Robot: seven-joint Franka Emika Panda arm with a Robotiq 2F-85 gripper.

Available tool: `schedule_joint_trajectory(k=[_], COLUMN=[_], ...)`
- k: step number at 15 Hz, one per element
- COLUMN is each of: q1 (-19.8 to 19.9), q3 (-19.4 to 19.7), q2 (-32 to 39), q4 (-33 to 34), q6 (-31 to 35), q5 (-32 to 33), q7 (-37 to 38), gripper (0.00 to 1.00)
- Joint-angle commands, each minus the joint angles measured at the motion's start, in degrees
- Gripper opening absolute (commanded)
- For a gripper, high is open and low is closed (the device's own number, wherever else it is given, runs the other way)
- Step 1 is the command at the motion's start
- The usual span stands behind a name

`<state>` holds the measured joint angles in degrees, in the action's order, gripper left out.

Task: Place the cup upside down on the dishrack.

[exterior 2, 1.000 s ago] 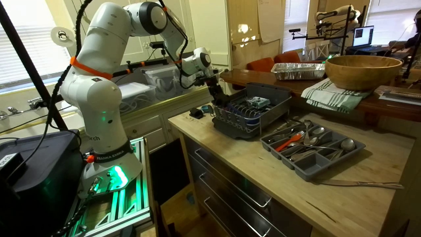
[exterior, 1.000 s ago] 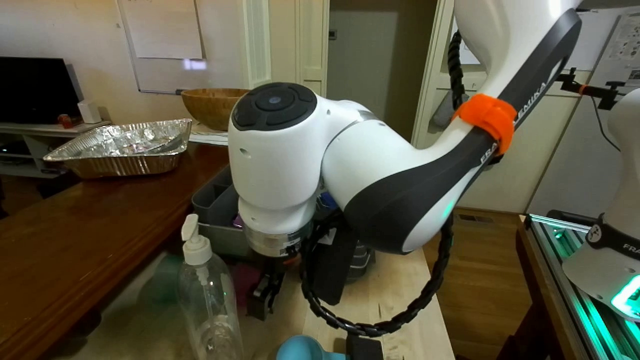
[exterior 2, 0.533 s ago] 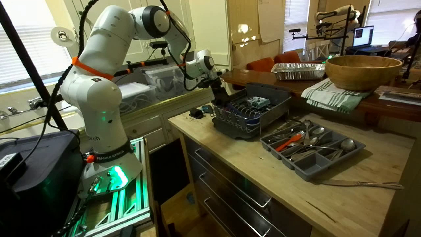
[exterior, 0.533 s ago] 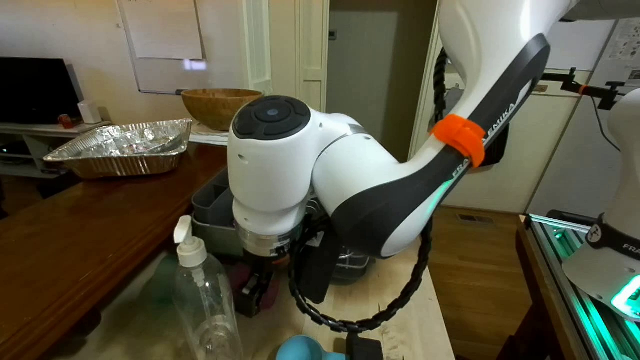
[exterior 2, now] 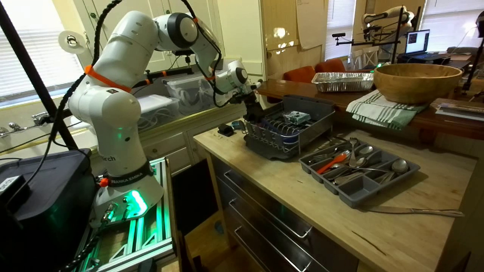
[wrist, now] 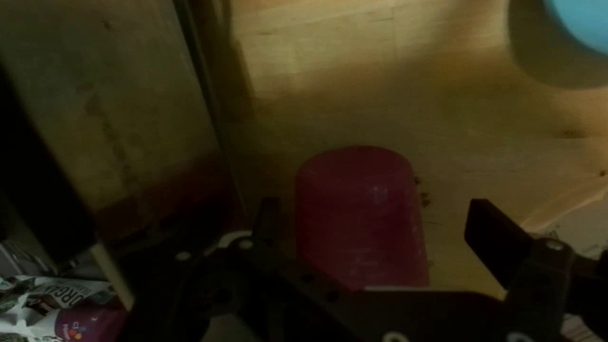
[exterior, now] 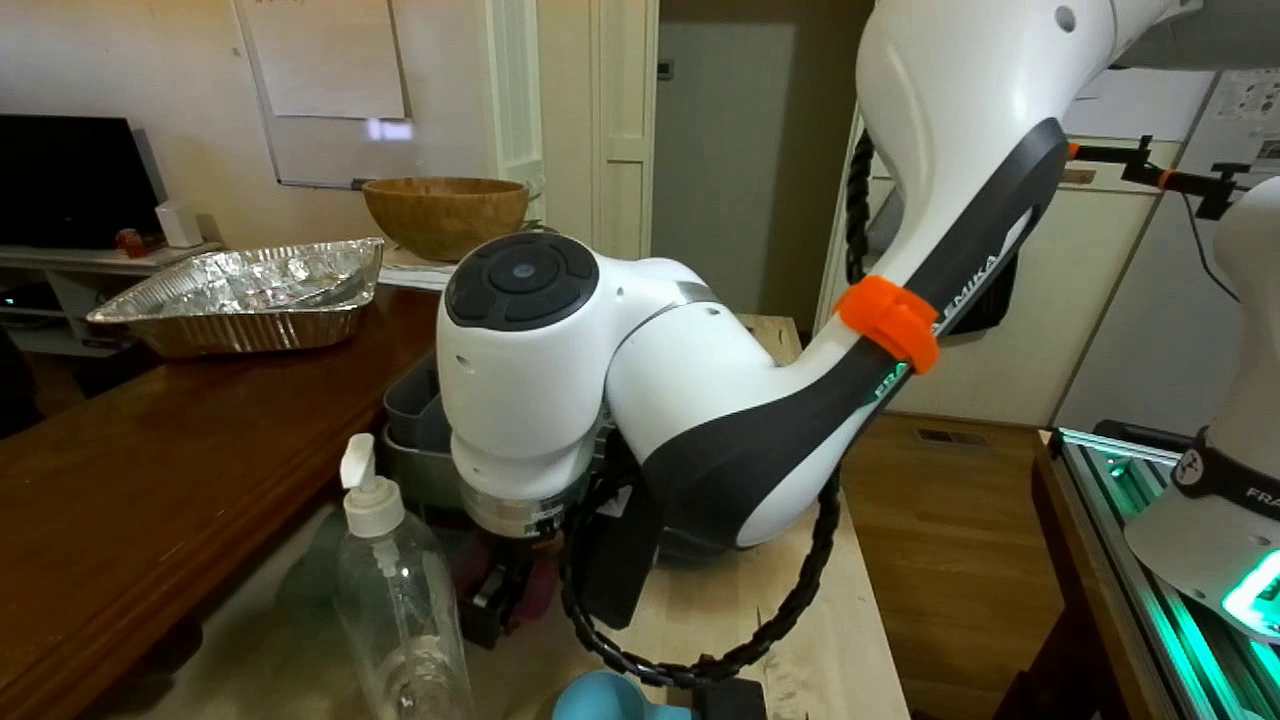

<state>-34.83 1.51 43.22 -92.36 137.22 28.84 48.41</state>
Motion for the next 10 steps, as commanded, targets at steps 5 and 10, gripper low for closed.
schedule_joint_trajectory(k=[5, 10], q1=[-3.8, -4.8], q3=[4.1, 5.1], q2=[4.9, 6.2], q4=[5.0, 6.3], q6=[-1.8, -2.7], q5=[0.5, 0.0], q7=[2.8, 3.8], gripper=[1.00, 0.50])
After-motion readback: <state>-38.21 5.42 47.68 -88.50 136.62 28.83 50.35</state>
